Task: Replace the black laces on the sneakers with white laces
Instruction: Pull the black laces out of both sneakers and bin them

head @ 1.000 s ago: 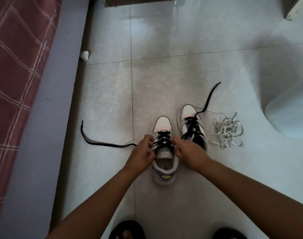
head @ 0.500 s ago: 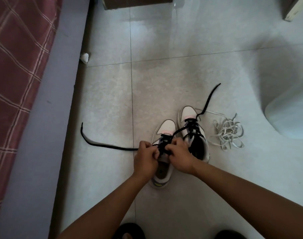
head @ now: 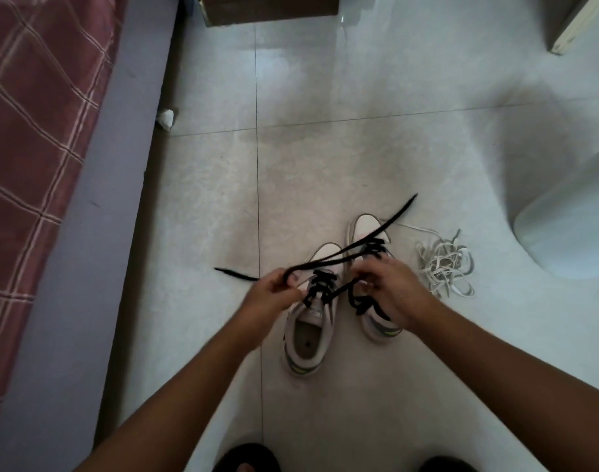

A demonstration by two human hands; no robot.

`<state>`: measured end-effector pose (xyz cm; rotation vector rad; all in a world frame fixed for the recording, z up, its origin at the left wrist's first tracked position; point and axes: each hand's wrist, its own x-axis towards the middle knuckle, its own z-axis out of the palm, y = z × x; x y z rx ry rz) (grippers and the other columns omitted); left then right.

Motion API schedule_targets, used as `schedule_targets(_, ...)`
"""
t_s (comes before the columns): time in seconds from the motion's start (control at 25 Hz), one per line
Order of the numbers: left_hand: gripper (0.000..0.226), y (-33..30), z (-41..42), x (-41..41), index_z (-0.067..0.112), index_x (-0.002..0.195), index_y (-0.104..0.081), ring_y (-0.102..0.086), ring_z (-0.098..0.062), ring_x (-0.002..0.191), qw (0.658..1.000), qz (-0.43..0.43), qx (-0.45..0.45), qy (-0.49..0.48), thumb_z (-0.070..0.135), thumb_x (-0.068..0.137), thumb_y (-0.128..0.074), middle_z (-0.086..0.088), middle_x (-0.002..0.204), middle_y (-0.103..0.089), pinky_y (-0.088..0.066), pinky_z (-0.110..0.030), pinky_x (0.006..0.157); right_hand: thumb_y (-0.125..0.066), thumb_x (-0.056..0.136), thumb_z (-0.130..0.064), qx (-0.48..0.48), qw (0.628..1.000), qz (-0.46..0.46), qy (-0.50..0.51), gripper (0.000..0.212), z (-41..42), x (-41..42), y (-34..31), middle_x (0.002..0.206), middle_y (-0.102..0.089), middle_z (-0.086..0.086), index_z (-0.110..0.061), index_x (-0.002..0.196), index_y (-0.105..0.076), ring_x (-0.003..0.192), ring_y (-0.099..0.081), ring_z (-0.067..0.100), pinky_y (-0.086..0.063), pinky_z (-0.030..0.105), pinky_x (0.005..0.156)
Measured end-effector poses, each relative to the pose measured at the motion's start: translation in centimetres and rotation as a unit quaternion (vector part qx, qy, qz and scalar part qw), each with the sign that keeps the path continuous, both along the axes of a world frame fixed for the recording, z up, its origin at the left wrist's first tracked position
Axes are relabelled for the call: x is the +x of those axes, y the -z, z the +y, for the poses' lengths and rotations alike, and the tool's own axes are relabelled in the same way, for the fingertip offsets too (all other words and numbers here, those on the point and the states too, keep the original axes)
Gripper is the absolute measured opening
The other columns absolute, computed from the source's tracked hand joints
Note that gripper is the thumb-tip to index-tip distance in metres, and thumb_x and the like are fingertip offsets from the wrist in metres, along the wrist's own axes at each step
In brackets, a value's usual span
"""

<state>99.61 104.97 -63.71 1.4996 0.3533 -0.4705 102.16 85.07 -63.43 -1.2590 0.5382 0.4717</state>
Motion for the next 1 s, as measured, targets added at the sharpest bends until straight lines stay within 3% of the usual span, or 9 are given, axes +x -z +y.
schedule_targets(0.08, 0.02, -1.5, 3.2, 0.8, 0.017, 0.072, -0.044, -0.065, -0.009, 0.075, 0.978, 0.044, -0.185, -0.087, 0.0, 0.078, -0.052, 0.0, 0.072, -0.062, -0.053, -0.028, 0.077, -0.052, 0.086, -0.007, 0.038, 0.995, 0.017, 0.091, 0.021, -2.8, 1.5, -1.4, 0.055, -0.058, -0.004, -0.017, 0.068, -0.054, 0.058, -0.052, 0.009, -0.039, 0.024, 0.061)
schedule_targets(0.16, 0.014, -2.1, 6.3, 1.2, 0.015, 0.074, -0.046, -0.06, -0.014, 0.054, 0.96, 0.071, -0.221, -0.154, 0.004, 0.082, -0.049, -0.002, 0.062, -0.055, -0.059, -0.034, 0.071, -0.05, 0.088, -0.015, 0.054, 0.981, 0.04, 0.183, 0.024, -6.1, 2.4, -2.2, 0.054, -0.058, -0.005, -0.019, 0.065, -0.049, 0.058, -0.052, 0.009, -0.039, 0.025, 0.064)
schedule_targets(0.28, 0.005, -0.7, 8.8, 0.6, 0.006, 0.097, -0.053, -0.057, -0.018, 0.052, 0.978, 0.163, 0.013, -0.128, 0.007, 0.092, -0.054, -0.013, 0.081, -0.058, -0.058, -0.035, 0.059, -0.053, 0.089, -0.019, -0.098, 0.977, 0.069, 0.177, 0.021, -9.4, 2.9, -2.3, 0.066, -0.056, 0.005, -0.016, 0.068, -0.05, 0.06, -0.049, 0.013, -0.038, 0.027, 0.063)
schedule_targets(0.36, 0.044, 1.1, 8.9, -0.3, 0.003, 0.127, -0.043, -0.062, -0.03, 0.087, 0.943, 0.221, 0.238, -0.069, 0.011, 0.089, -0.062, -0.022, 0.114, -0.056, -0.055, -0.039, 0.075, -0.056, 0.088, -0.02, -0.281, 0.954, 0.084, 0.067, 0.013, -9.2, 2.5, -1.7, 0.082, -0.053, 0.014, -0.007, 0.086, -0.058, 0.066, -0.051, 0.022, -0.04, 0.03, 0.064)
schedule_targets(0.44, 0.057, 2.1, 7.2, -0.8, 0.005, 0.135, -0.038, -0.051, -0.034, 0.113, 0.898, 0.14, 0.417, 0.008, 0.016, 0.086, -0.065, -0.021, 0.13, -0.045, -0.044, -0.037, 0.092, -0.059, 0.087, -0.019, -0.426, 0.904, 0.028, -0.022, 0.03, -7.1, 1.6, -0.9, 0.098, -0.056, 0.017, 0.0, 0.11, -0.056, 0.087, -0.057, 0.03, -0.043, 0.034, 0.075)
schedule_targets(0.56, 0.031, 2.4, 2.5, -0.3, 0.004, 0.117, -0.057, -0.055, -0.025, 0.108, 0.908, -0.06, 0.394, 0.126, 0.02, 0.09, -0.06, -0.014, 0.116, -0.056, -0.043, -0.031, 0.092, -0.057, 0.089, -0.026, -0.443, 0.872, -0.099, -0.185, 0.02, -1.4, -1.2, -0.3, 0.084, -0.058, 0.005, -0.013, 0.101, -0.046, 0.078, -0.057, 0.026, -0.041, 0.032, 0.065)
schedule_targets(0.64, 0.024, 2.3, 0.0, 0.3, 0.007, 0.107, -0.061, -0.057, -0.022, 0.1, 0.901, -0.105, 0.353, 0.231, 0.024, 0.093, -0.056, -0.01, 0.105, -0.06, -0.045, -0.034, 0.087, -0.053, 0.091, -0.035, -0.432, 0.836, -0.113, -0.319, 0.023, 1.9, -3.3, 1.2, 0.075, -0.055, -0.001, -0.018, 0.093, -0.038, 0.068, -0.053, 0.021, -0.036, 0.031, 0.054)
schedule_targets(0.8, 0.029, 2.8, -0.4, 0.9, 0.016, 0.079, -0.051, -0.052, -0.022, 0.079, 0.835, -0.118, 0.43, 0.323, 0.038, 0.097, -0.043, -0.002, 0.081, -0.051, -0.034, -0.032, 0.063, -0.053, 0.089, -0.041, -0.445, 0.792, -0.099, -0.406, 0.034, 3.8, -4.6, 3.5, 0.085, -0.057, 0.002, -0.017, 0.102, -0.034, 0.074, -0.056, 0.023, -0.031, 0.03, 0.051)
schedule_targets(1.0, 0.025, 2.9, -1.0, 0.8, 0.024, 0.071, -0.047, -0.052, -0.015, 0.072, 0.832, -0.043, 0.46, 0.306, 0.041, 0.086, -0.059, 0.006, 0.072, -0.052, -0.031, -0.024, 0.053, -0.054, 0.087, -0.036, -0.435, 0.81, -0.089, -0.384, 0.027, 4.3, -4.8, 3.9, 0.085, -0.053, 0.004, -0.017, 0.092, -0.035, 0.08, -0.054, 0.025, -0.039, 0.033, 0.064)
